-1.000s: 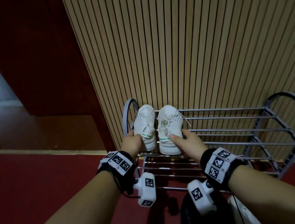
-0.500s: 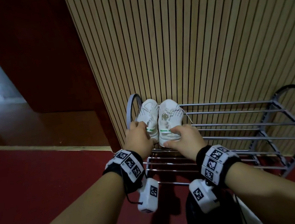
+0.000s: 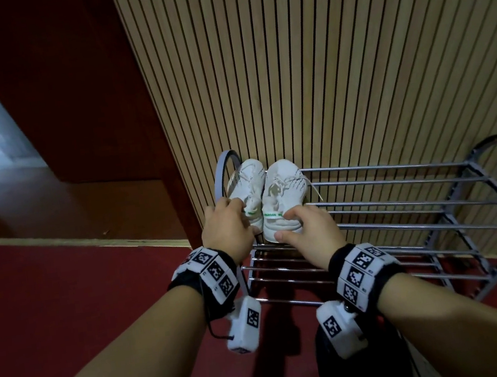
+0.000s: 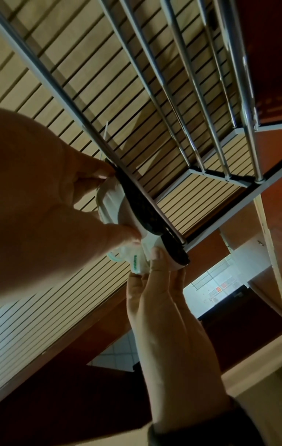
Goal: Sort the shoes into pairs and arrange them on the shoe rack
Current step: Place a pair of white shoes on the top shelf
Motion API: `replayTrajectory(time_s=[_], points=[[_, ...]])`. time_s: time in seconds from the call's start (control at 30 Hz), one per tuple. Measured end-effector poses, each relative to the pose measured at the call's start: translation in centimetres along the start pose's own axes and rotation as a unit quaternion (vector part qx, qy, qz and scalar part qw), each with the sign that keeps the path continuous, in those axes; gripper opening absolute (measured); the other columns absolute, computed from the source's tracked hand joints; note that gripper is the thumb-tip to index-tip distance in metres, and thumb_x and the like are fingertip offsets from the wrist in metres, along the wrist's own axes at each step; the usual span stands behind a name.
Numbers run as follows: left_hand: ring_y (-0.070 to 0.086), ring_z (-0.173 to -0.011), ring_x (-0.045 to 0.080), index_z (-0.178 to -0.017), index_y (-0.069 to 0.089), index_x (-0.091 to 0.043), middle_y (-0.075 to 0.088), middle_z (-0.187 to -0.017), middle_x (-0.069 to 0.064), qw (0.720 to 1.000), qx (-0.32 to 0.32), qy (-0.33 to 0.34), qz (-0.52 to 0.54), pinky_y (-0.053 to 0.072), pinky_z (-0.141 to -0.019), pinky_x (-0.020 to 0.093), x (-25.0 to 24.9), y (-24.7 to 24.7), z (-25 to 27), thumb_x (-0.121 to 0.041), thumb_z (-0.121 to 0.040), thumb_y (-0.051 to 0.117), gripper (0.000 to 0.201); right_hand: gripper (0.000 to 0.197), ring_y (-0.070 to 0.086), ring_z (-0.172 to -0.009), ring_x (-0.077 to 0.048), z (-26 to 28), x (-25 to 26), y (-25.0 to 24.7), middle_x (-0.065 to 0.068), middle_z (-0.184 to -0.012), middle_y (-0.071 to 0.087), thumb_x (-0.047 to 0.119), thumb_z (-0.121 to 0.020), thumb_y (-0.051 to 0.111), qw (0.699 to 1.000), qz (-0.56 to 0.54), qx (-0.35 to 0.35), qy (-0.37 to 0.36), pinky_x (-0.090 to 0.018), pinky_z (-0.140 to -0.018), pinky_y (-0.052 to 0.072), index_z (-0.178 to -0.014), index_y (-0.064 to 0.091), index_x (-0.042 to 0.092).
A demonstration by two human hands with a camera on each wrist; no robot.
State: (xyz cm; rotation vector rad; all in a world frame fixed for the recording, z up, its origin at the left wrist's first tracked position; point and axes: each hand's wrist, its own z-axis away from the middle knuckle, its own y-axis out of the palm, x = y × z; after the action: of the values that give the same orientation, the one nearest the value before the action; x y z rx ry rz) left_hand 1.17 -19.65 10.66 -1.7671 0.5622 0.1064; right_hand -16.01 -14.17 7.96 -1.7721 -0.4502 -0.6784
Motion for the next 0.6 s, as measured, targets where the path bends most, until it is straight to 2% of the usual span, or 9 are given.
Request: replayTrajectory(time_s=[0.1, 0.2, 0.3, 0.4, 0.43, 0.5, 0.57, 0.6], points=[[0.04, -0.109, 0.027, -0.109, 0.055, -0.019, 0.051, -0.117, 0.001, 1.0, 0.023, 0.003, -0.011, 0.044, -0.089, 0.037, -0.1, 0.3, 0.0, -0.035, -0.082, 0.071, 0.035, 0.045, 0.053, -0.109, -0.021, 0.0, -0.5, 0.1, 0.002, -0.109, 0.06, 0.051, -0.075, 0.072, 1.0, -0.005, 0.009, 0.004, -0.037, -0.093, 0.046, -0.112, 0.063, 0.026], [0.039, -0.111, 0.029, -0.113, 0.053, -0.017, 0.05, -0.12, 0.003, 0.999, 0.034, -0.001, -0.028, 0.043, -0.09, 0.038, -0.4, 0.5, 0.0, -0.031, -0.085, 0.065, 0.034, 0.048, 0.051, -0.111, -0.022, 0.0, -0.2, -0.2, 0.0, -0.112, 0.059, 0.053, -0.076, 0.07, 1.0, 0.02, 0.023, 0.008, -0.035, -0.095, 0.044, -0.116, 0.06, 0.028], [0.04, -0.11, 0.031, -0.112, 0.051, -0.016, 0.052, -0.119, 0.006, 0.998, 0.042, -0.008, -0.046, 0.044, -0.088, 0.04, -1.0, 0.3, 0.3, -0.029, -0.084, 0.062, 0.033, 0.054, 0.047, -0.117, -0.023, 0.1, 0.0, -0.6, -0.002, -0.121, 0.055, 0.05, -0.08, 0.066, 0.997, 0.034, 0.067, 0.014, -0.036, -0.1, 0.042, -0.128, 0.054, 0.029], [0.042, -0.115, 0.034, -0.121, 0.045, -0.017, 0.05, -0.124, 0.009, 0.996, 0.028, -0.007, -0.079, 0.042, -0.089, 0.042, -2.3, -0.1, 1.3, -0.026, -0.082, 0.057, 0.042, 0.064, 0.043, -0.128, -0.023, 1.6, -0.6, -1.6, 0.0, -0.135, 0.048, 0.04, -0.084, 0.065, 0.994, 0.007, 0.109, -0.012, -0.035, -0.108, 0.037, -0.143, 0.043, 0.028], [0.043, -0.117, 0.033, -0.125, 0.043, -0.018, 0.049, -0.126, 0.009, 0.995, -0.001, 0.017, -0.097, 0.041, -0.091, 0.042, -3.0, -0.1, 1.6, -0.028, -0.08, 0.057, 0.047, 0.065, 0.042, -0.131, -0.021, 2.3, -0.9, -2.0, 0.002, -0.14, 0.046, 0.036, -0.086, 0.065, 0.994, -0.002, 0.109, -0.019, -0.031, -0.11, 0.035, -0.145, 0.039, 0.026], [0.042, -0.121, 0.03, -0.13, 0.044, -0.02, 0.048, -0.131, 0.007, 0.986, -0.043, 0.107, -0.119, 0.04, -0.094, 0.041, -4.9, -0.1, 2.5, -0.032, -0.08, 0.057, 0.054, 0.066, 0.04, -0.135, -0.015, 3.9, -1.6, -3.0, 0.005, -0.145, 0.043, 0.031, -0.088, 0.064, 0.995, -0.013, 0.1, -0.015, -0.024, -0.109, 0.031, -0.148, 0.036, 0.024], [0.044, -0.117, 0.029, -0.128, 0.048, -0.02, 0.049, -0.129, 0.005, 0.975, -0.038, 0.185, -0.116, 0.04, -0.092, 0.041, -7.4, 0.6, 3.5, -0.035, -0.081, 0.055, 0.05, 0.063, 0.042, -0.134, -0.016, 5.3, -2.8, -3.7, 0.004, -0.145, 0.045, 0.03, -0.088, 0.062, 0.996, -0.007, 0.091, -0.007, -0.026, -0.109, 0.034, -0.146, 0.039, 0.023], [0.045, -0.115, 0.029, -0.125, 0.051, -0.019, 0.05, -0.125, 0.005, 0.973, -0.021, 0.202, -0.107, 0.04, -0.089, 0.041, -8.6, 1.2, 4.2, -0.034, -0.081, 0.054, 0.046, 0.061, 0.045, -0.132, -0.017, 5.9, -3.6, -4.1, 0.002, -0.144, 0.047, 0.029, -0.087, 0.062, 0.996, -0.007, 0.088, 0.001, -0.029, -0.108, 0.037, -0.144, 0.042, 0.022]])
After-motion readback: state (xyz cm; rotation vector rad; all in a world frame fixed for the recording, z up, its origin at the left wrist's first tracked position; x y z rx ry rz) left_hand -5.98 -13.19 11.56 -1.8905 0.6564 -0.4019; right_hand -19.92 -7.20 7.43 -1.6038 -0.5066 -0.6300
